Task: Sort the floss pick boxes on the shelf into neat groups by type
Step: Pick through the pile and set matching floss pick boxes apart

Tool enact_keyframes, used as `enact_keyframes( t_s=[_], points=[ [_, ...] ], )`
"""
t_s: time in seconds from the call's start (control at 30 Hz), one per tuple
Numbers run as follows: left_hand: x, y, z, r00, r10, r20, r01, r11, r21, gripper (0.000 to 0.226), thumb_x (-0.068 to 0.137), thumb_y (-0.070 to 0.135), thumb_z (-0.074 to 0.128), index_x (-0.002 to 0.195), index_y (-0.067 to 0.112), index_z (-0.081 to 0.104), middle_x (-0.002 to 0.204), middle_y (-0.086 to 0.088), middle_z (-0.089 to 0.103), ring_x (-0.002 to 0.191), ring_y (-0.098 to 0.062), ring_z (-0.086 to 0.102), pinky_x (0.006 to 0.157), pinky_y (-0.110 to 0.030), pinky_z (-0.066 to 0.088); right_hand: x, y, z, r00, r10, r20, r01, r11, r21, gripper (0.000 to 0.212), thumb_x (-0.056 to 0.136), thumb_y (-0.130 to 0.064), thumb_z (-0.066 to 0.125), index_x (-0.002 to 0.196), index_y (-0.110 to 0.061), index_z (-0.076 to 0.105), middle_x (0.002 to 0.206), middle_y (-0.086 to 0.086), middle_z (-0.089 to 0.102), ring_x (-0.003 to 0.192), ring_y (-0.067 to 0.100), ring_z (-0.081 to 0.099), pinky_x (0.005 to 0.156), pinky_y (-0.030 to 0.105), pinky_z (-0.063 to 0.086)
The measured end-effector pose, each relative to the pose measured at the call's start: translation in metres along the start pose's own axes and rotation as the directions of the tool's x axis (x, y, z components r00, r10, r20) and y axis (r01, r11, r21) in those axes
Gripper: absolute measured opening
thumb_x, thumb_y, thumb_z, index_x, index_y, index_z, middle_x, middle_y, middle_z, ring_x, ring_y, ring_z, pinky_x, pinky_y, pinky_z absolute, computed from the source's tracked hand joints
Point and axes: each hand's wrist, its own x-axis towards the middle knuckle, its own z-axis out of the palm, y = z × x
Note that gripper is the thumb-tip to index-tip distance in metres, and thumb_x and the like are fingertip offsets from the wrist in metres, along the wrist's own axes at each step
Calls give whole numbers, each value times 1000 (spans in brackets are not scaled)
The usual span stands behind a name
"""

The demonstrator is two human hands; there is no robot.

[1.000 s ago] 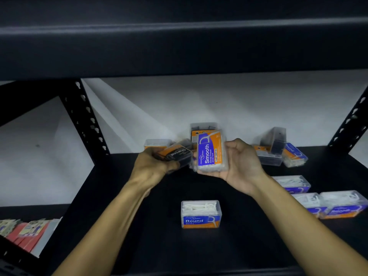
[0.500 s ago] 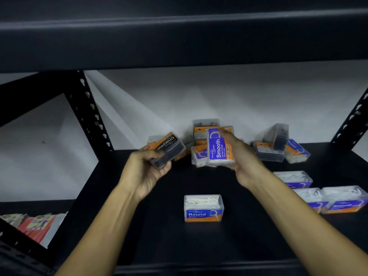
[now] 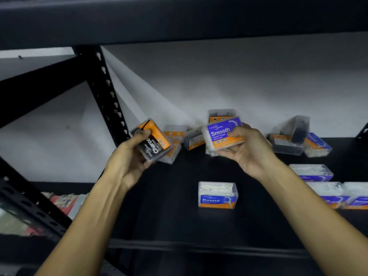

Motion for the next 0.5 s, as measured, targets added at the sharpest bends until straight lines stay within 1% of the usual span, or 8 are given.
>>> enact_keyframes(
  t_s=[0.03,0.1,0.17,0.23,0.3,0.33,0.4,0.5],
  points=[
    [-4,1,-5,1000,-2,-2,2,1000,26,34,78,28,74,109,16,68,100,-3,75,91,-20,71,88,-41,52,1,2,1,1000,26,1,-26,999,23,32,83,-4,56,114,-12,56,102,16,70,94,29,70,82,47,57],
    [-11,0,-14,999,41,11,-43,984,173,35,85,29,69,117,14,66,98,-3,75,89,-20,72,85,-44,56,1,5,4,998,65,-4,-64,997,45,41,82,-7,61,123,-9,54,111,18,69,99,30,69,79,46,58],
    [-19,-1,-27,984,137,111,-173,882,439,28,89,19,69,117,16,68,103,-1,75,97,-21,70,87,-42,56,2,8,8,997,82,-8,-82,996,47,45,84,-14,63,127,-7,52,113,18,69,100,30,69,80,48,57],
    [-23,1,-43,942,138,305,-324,607,726,28,87,16,73,113,24,70,110,4,73,105,-14,68,95,-36,53,2,10,12,997,80,-5,-80,997,11,48,84,-20,65,128,-7,51,112,17,69,100,29,69,83,49,56],
    [-23,2,-55,940,54,338,-337,313,888,35,82,23,78,113,34,65,106,11,71,102,-4,67,95,-38,53,2,13,15,998,65,-3,-65,996,-60,48,82,-23,67,126,-8,52,108,15,71,98,29,70,86,50,54],
    [-24,2,-58,945,26,325,-322,228,919,37,81,26,78,111,38,62,104,14,71,99,-2,66,93,-38,54,2,13,17,998,55,-10,-56,993,-102,47,82,-24,68,124,-10,54,105,13,72,97,28,70,87,50,54],
    [-24,1,-61,945,-19,325,-321,119,940,38,78,34,76,110,43,58,105,19,69,101,-2,65,93,-39,53,1,16,18,999,31,-34,-37,982,-185,46,81,-28,70,122,-14,56,102,8,73,96,24,71,87,47,54],
    [-27,0,-60,950,-55,307,-312,-116,943,42,83,34,72,119,46,53,112,18,55,106,-6,53,94,-30,44,1,18,16,999,2,-49,-14,968,-250,42,81,-29,70,120,-16,59,99,4,74,94,19,71,86,41,55]
  ],
)
